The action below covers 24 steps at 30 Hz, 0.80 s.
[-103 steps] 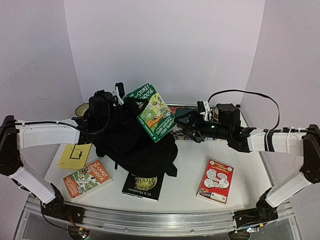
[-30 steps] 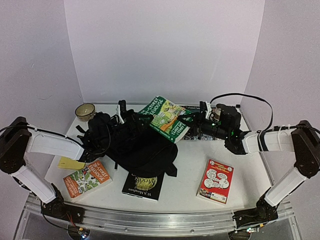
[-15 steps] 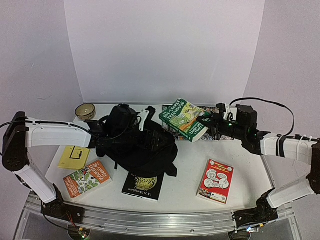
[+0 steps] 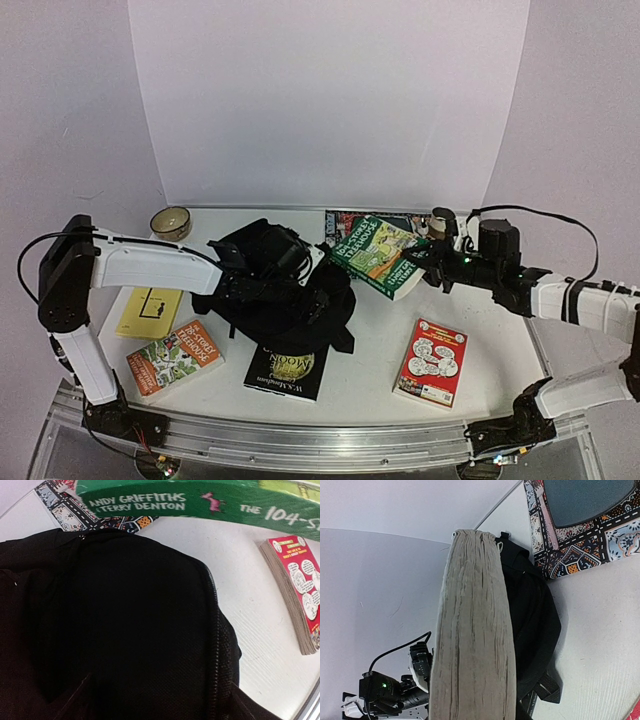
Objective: Pack the student bag
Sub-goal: Pick up the largest pocket of the bag from the student bag.
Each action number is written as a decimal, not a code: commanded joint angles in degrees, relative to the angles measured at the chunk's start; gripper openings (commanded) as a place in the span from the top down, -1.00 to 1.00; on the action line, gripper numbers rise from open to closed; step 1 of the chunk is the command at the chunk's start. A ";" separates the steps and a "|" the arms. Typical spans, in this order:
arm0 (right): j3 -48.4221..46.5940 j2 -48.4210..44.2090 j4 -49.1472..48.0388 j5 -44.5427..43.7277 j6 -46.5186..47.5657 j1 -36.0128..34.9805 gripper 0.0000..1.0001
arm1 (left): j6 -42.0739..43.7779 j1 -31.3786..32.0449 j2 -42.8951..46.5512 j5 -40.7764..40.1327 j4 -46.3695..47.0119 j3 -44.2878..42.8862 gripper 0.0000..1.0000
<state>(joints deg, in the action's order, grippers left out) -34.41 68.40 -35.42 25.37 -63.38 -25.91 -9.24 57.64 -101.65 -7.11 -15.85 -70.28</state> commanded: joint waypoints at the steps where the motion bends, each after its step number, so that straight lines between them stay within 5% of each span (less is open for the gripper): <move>1: -1.57 -3.89 -1.43 -0.05 3.61 0.22 1.00 | 1.23 0.13 1.16 -7.77 -3.81 -4.50 -0.31; 6: -1.96 -5.00 2.29 0.19 5.97 0.25 1.00 | 1.24 0.11 2.92 -11.11 -5.59 -5.26 -0.05; 14: -1.79 -6.03 4.33 2.54 4.25 0.16 1.00 | 0.99 0.04 3.47 -14.65 -9.22 -10.56 0.98; 24: -3.57 -6.33 5.62 0.72 -0.01 -5.56 1.00 | 1.78 -1.23 2.32 -21.31 -11.28 -22.27 1.00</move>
<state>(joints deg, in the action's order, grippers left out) -34.43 63.22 -25.25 25.56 -61.45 -27.81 -7.55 57.15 -101.30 -24.31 -28.65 -86.03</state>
